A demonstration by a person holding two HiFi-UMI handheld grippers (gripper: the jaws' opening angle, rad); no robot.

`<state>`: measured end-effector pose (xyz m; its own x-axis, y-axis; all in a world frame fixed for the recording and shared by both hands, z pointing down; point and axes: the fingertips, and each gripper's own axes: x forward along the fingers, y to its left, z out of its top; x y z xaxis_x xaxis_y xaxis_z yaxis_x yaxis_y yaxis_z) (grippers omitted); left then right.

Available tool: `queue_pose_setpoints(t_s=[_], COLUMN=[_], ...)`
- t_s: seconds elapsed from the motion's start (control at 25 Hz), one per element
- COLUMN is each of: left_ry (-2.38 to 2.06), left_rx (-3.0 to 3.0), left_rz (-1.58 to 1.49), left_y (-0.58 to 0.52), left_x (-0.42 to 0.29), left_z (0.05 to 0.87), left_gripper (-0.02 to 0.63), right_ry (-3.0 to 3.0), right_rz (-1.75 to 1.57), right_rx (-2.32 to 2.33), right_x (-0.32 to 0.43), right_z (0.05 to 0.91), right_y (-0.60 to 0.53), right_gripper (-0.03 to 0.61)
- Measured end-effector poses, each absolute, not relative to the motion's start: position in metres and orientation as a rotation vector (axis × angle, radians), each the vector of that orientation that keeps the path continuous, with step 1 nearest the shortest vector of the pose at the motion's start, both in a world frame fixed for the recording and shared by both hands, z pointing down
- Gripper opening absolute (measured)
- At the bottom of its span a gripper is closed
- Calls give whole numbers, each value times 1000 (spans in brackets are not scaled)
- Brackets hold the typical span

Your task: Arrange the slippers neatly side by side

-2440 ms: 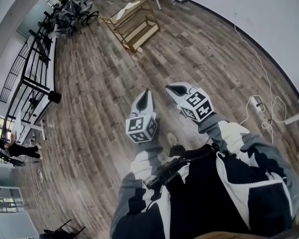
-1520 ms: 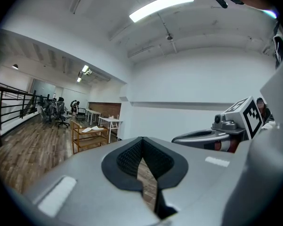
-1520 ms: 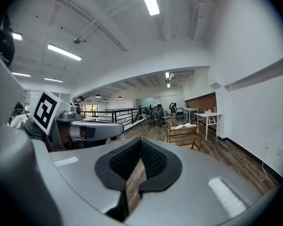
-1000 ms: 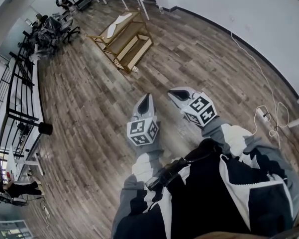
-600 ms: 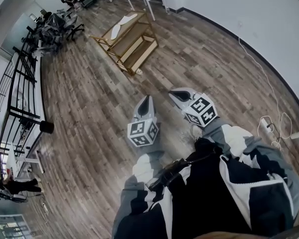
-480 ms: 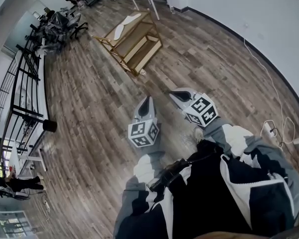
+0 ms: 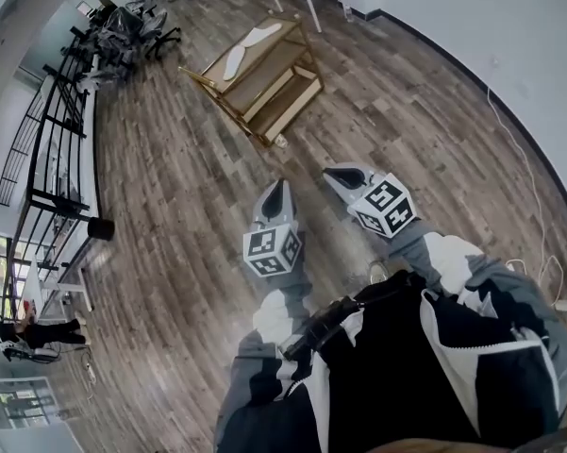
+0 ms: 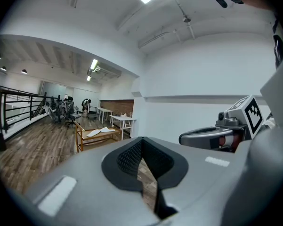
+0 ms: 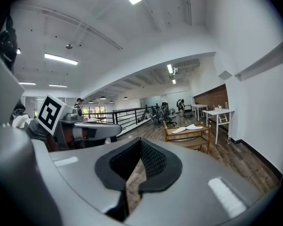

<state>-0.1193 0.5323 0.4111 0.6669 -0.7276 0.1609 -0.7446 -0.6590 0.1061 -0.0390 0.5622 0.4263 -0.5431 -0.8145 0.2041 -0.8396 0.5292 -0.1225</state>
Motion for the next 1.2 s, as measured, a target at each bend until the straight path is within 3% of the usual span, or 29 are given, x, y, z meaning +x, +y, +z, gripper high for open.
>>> queue_pose_setpoints(t_s=[0.64, 1.2], left_ry=[-1156, -995], left_rx=[2720, 2826], left_rz=[151, 132], left_y=[449, 288], left_x=[-56, -41], left_z=[413, 403], left_gripper=[11, 11], right_ry=[-2660, -2562], right_rz=[294, 248], right_rx=[1410, 1520], right_x=[14, 19], right_z=[432, 423], right_y=[485, 324], right_gripper=[5, 5])
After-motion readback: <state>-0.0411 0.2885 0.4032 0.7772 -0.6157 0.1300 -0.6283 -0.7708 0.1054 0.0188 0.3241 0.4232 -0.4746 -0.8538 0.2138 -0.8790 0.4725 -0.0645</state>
